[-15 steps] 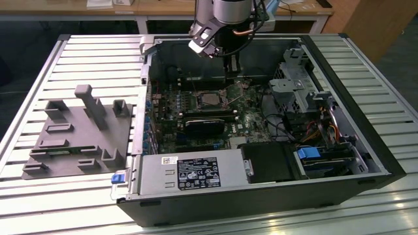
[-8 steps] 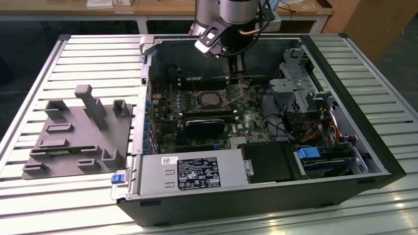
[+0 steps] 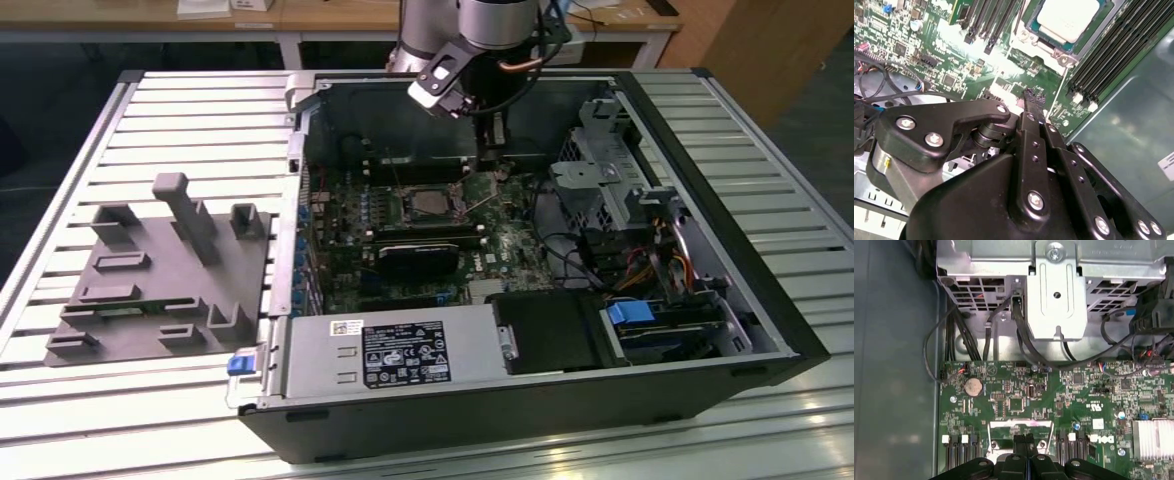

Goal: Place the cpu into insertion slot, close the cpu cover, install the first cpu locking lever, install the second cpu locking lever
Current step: 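Close the cpu cover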

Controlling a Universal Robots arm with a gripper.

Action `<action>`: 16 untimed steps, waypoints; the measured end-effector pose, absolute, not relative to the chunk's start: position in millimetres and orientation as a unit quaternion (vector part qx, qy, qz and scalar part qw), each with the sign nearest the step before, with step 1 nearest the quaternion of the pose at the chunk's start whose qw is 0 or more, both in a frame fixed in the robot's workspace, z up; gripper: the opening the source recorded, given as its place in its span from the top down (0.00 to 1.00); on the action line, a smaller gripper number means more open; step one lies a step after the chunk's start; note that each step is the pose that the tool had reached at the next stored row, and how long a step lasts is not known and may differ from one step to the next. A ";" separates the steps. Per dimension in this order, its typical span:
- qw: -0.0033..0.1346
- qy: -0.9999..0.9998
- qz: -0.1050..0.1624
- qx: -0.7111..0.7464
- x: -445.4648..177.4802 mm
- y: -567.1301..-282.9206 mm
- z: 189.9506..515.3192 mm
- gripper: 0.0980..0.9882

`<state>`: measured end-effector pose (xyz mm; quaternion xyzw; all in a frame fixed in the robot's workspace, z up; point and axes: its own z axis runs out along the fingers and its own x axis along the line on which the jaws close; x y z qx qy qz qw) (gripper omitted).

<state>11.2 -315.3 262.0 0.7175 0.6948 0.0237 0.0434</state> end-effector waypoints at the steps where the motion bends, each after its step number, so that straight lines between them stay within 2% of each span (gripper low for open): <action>1: 0.043 0.695 0.024 0.718 12.5 -315.3 262.0 1.00; 16: 0.043 0.695 0.024 0.718 34.0 -315.3 262.0 1.00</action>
